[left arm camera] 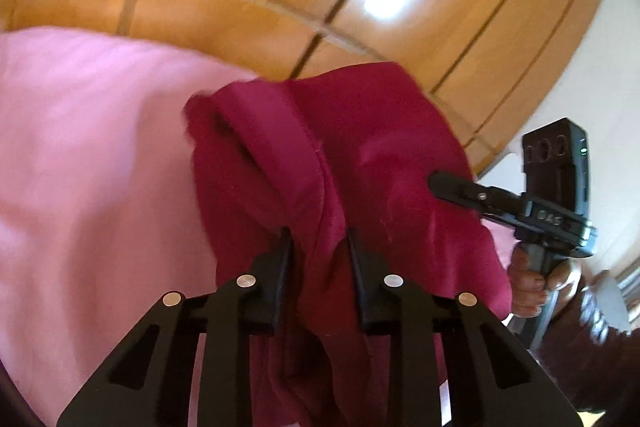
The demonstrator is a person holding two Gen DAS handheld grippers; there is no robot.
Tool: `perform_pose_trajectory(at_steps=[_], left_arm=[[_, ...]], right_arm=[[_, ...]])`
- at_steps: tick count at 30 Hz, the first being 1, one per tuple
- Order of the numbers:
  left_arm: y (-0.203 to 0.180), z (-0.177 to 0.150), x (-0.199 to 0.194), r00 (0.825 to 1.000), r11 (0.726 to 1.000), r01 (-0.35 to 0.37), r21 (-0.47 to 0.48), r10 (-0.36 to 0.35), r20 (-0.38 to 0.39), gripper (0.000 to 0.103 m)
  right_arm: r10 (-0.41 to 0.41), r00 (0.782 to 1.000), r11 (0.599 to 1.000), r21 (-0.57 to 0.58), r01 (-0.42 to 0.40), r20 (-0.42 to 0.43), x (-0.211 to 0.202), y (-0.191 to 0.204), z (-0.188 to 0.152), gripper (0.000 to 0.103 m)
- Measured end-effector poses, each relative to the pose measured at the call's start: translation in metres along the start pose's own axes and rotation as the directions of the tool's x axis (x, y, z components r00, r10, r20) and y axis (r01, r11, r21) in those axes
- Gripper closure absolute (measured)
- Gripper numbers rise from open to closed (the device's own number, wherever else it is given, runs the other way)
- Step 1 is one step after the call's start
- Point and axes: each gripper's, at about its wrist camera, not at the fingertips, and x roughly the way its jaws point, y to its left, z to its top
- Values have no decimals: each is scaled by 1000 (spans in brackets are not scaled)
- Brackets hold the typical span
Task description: Fold small clothes
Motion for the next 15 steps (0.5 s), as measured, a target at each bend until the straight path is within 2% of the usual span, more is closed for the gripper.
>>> perform_pose_trajectory(at_steps=[3,9,12,13,15], left_arm=[[-26,29,14,998,998,50,43,-51,26,78],[-90,80,86,996,980,90,180,-92,6,78],[-117,88,135,997,964,77,256,-69,-40,78],[-121,87,152,997,961,60,269,-45,-61,78],[-120,79,198,988,960,5,282,39,-150,78]], right_arm=[[-37,998,999,-2,38,53,-24,-17,15,75],[-175,975,984,59,168,136,-71,-75,33,75],[-251,960,963,130,235,127,-82,-120,29,75],[-282,955,950,169,264,93,-77,-141,23,74],[-328,944,926,201,318,18,-63,-169,9,72]])
